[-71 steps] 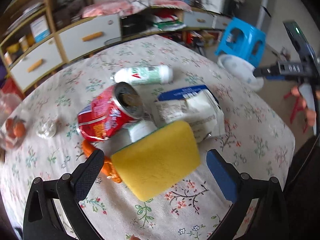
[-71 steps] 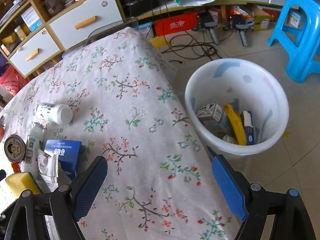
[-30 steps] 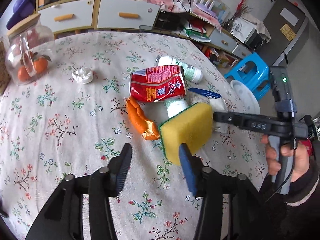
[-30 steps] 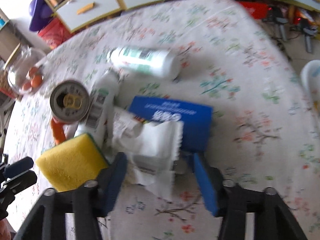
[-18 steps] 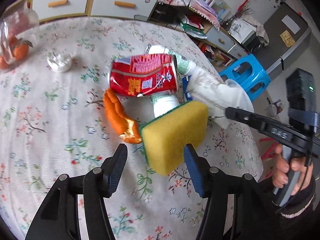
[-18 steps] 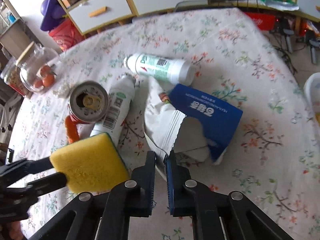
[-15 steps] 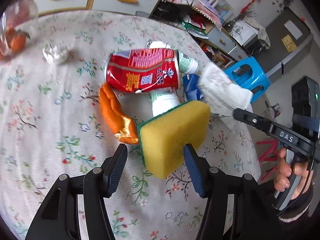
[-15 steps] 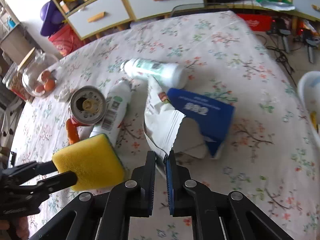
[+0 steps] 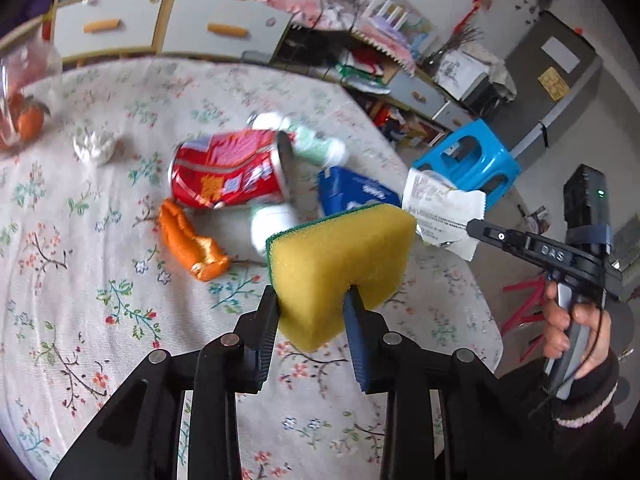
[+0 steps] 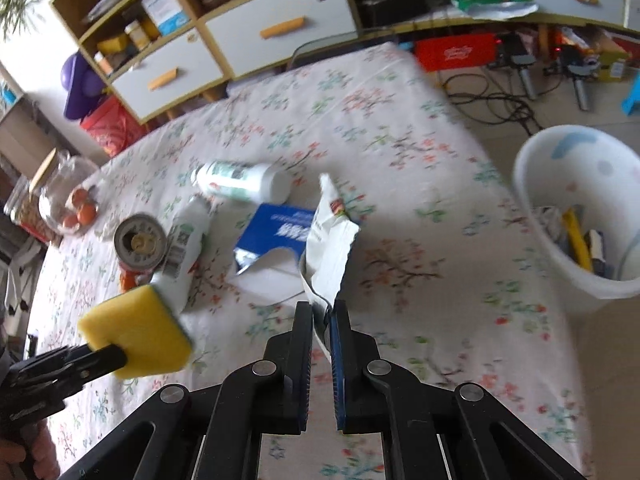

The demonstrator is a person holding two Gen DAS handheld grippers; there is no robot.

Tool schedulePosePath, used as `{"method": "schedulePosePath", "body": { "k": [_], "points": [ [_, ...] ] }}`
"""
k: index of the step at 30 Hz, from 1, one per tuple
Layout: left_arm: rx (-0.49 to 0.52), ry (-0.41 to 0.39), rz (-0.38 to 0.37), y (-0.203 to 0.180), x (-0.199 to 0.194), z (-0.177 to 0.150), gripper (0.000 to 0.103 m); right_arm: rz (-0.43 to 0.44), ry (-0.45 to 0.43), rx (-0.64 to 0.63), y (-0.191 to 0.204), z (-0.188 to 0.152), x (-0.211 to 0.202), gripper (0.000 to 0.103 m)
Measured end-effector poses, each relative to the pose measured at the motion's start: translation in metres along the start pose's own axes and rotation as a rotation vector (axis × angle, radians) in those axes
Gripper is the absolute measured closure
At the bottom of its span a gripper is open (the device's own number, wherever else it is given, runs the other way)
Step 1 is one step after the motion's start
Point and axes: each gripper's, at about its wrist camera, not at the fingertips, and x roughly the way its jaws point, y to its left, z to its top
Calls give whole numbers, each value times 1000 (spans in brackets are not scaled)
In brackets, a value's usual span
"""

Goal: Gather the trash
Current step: 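Lift the white wrapper toward the bin with the right tool while the left holds the sponge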

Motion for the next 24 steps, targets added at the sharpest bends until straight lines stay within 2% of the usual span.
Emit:
{"method": "schedulePosePath", "body": {
  "k": [9, 11, 14, 16, 17, 18, 19, 24],
  "points": [
    [43, -36, 23, -30, -3, 6, 69, -53, -97, 149, -80, 8, -45, 96],
    [53, -43, 14, -38, -2, 7, 69, -50, -98, 208, -103, 8, -50, 96],
    [53, -43, 22, -46, 4, 10, 69, -13, -76, 240, -118, 4, -52, 89],
    [30, -33, 39, -47, 10, 11, 69, 3, -40, 217, -115, 1, -47, 74],
    [15, -25, 47, -47, 12, 11, 69, 11, -21, 192, -111, 0, -43, 50],
    [1, -15, 54, -45, 15, 10, 69, 16, -8, 159, -104, -2, -39, 34],
    [-12, -6, 62, -44, 18, 8, 69, 12, 10, 108, -95, -3, -32, 31],
    [-34, 30, 93, -33, 27, -1, 69, -86, 99, -90, -61, -10, 5, 31]
  ]
}}
